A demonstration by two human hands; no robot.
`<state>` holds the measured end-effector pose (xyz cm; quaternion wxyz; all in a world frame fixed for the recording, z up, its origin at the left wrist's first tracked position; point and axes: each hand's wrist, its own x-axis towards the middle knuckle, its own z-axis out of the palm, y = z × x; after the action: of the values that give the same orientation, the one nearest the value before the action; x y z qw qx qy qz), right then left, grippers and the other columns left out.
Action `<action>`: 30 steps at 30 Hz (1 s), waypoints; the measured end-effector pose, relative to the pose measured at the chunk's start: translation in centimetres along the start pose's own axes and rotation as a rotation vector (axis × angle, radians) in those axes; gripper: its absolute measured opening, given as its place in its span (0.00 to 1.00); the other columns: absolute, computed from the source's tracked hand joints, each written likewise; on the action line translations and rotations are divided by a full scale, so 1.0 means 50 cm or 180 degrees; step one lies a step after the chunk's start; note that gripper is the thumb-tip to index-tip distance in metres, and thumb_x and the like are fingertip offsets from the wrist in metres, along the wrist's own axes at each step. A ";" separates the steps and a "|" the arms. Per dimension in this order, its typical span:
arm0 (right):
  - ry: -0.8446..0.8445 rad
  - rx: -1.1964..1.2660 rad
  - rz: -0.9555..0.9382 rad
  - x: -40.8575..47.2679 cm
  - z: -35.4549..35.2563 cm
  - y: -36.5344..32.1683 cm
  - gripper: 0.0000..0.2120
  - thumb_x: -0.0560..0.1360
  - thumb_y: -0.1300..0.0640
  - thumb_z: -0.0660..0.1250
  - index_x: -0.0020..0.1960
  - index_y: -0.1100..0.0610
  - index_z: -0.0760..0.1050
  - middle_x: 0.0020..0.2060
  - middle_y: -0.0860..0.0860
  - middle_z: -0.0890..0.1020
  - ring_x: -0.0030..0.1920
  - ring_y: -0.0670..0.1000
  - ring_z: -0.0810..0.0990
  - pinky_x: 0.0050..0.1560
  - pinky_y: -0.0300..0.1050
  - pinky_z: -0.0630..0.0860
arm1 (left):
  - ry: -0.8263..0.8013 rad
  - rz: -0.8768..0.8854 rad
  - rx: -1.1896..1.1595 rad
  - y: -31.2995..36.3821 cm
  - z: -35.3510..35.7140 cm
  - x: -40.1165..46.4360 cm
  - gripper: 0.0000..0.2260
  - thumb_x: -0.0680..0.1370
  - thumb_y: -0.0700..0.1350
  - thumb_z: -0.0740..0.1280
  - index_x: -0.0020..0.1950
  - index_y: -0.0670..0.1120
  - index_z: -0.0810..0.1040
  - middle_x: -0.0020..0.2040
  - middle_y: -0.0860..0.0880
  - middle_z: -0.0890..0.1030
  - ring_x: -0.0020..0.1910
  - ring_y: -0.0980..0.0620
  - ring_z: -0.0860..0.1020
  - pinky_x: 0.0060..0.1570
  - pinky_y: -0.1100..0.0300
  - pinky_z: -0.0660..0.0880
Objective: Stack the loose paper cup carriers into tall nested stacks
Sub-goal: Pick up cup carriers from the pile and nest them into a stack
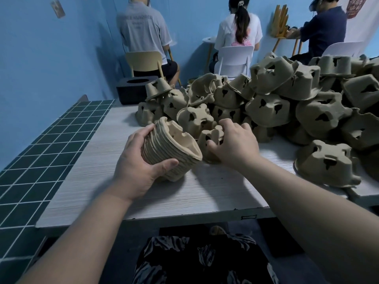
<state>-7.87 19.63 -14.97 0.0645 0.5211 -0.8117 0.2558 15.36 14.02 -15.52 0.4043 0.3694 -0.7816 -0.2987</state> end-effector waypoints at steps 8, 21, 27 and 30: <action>0.0214 0.0546 -0.0036 -0.035 -0.034 0.039 0.35 0.65 0.43 0.70 0.69 0.51 0.64 0.54 0.51 0.77 0.56 0.54 0.71 0.57 0.43 0.64 | -0.0066 -0.0008 0.0084 0.008 0.006 0.005 0.45 0.60 0.64 0.76 0.74 0.55 0.66 0.67 0.57 0.69 0.66 0.58 0.68 0.65 0.60 0.65; 0.0310 0.1470 -0.0195 -0.078 -0.051 0.080 0.27 0.68 0.54 0.73 0.65 0.46 0.70 0.49 0.47 0.77 0.47 0.48 0.75 0.48 0.36 0.70 | 0.0022 -0.0087 0.0002 0.004 0.003 -0.002 0.47 0.56 0.70 0.71 0.73 0.56 0.65 0.66 0.58 0.69 0.65 0.58 0.68 0.61 0.63 0.65; 0.0199 0.1733 -0.0271 -0.097 -0.030 0.083 0.09 0.72 0.57 0.71 0.51 0.51 0.75 0.47 0.46 0.79 0.48 0.46 0.79 0.49 0.45 0.77 | 0.0005 -0.0062 -0.0065 0.005 0.003 -0.008 0.45 0.57 0.69 0.72 0.71 0.59 0.65 0.67 0.56 0.70 0.67 0.56 0.69 0.65 0.58 0.66; 0.0017 0.1726 -0.0163 -0.100 -0.032 0.100 0.12 0.69 0.58 0.71 0.50 0.49 0.75 0.53 0.46 0.74 0.54 0.46 0.76 0.48 0.34 0.74 | 0.0002 -0.0052 -0.0069 0.006 0.006 -0.009 0.44 0.57 0.69 0.72 0.71 0.60 0.65 0.67 0.57 0.70 0.67 0.56 0.69 0.65 0.58 0.66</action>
<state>-10.28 26.10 -17.18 -0.0687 0.5390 -0.6999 0.4635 15.20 14.61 -15.61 0.4061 0.3714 -0.7752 -0.3103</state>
